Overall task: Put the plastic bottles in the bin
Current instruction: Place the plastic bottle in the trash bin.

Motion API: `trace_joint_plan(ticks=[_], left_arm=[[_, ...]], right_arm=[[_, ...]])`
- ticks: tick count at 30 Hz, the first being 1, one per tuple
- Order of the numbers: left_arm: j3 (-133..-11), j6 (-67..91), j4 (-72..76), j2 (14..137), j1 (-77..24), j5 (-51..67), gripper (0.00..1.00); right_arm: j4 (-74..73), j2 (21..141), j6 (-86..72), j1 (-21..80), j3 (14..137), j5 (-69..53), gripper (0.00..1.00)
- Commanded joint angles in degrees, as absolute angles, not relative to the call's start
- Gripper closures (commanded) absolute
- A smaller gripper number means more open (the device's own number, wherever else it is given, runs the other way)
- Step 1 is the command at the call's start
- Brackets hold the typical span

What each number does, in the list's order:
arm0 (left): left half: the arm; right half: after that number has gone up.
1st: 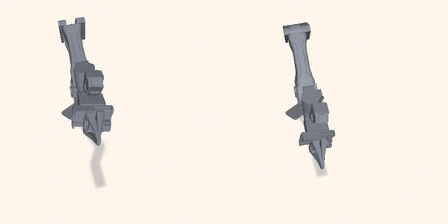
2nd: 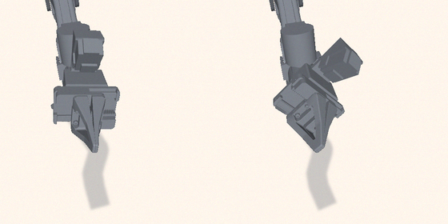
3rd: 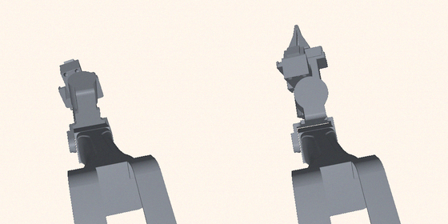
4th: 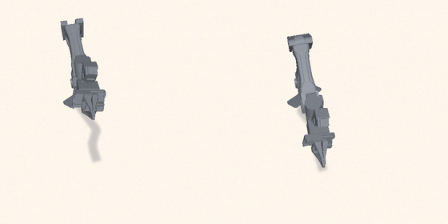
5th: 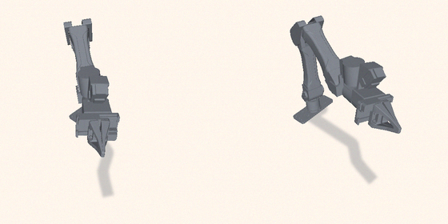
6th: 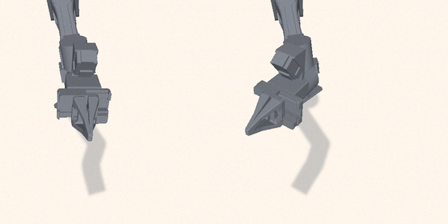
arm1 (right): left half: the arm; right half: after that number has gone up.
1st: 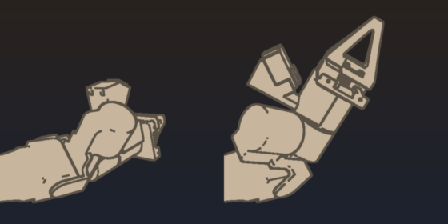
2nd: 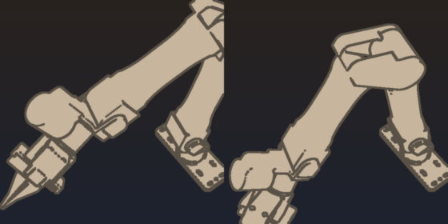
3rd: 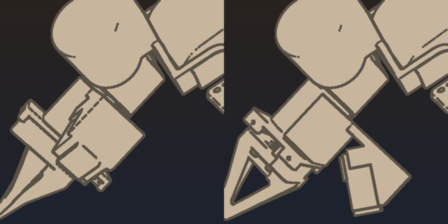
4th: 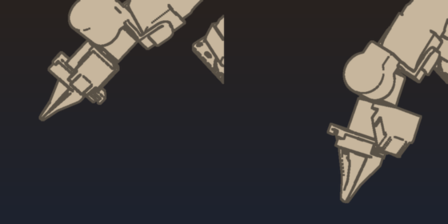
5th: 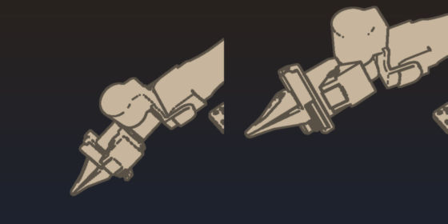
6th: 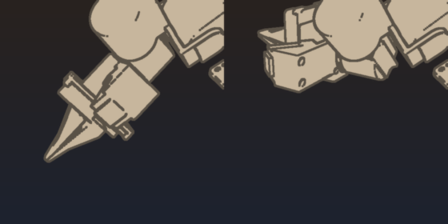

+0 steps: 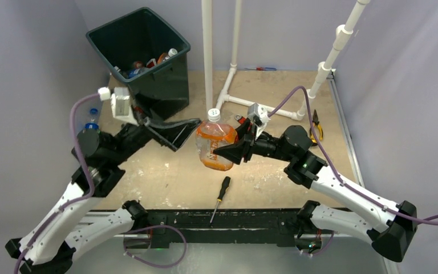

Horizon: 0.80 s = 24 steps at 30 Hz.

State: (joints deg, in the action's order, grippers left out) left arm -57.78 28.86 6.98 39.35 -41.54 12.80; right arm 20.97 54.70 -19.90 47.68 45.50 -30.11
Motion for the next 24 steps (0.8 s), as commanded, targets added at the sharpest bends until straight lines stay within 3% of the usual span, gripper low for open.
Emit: trace_joint_plan(ticks=[1,7,13,20,24], left_arm=[[-68.73,24.10,-5.90,51.66,-41.57,19.77,0.13],[-72.92,24.16,-8.12,58.48,-41.57,25.63,0.15],[-72.79,23.36,-9.45,59.35,-41.66,24.28,0.22],[-72.34,23.31,-7.73,57.91,-41.66,23.72,0.51],[-71.99,23.57,-7.15,57.49,-41.66,23.32,0.55]], right_arm=[[14.67,53.97,-12.51,47.66,48.89,-25.25,0.74],[13.21,54.14,-11.51,47.64,50.16,-24.23,0.75],[13.45,54.47,-11.60,47.64,50.44,-24.43,0.76],[13.78,54.71,-12.09,47.64,49.98,-24.43,0.77],[13.75,54.67,-12.44,47.68,49.68,-24.43,0.77]])
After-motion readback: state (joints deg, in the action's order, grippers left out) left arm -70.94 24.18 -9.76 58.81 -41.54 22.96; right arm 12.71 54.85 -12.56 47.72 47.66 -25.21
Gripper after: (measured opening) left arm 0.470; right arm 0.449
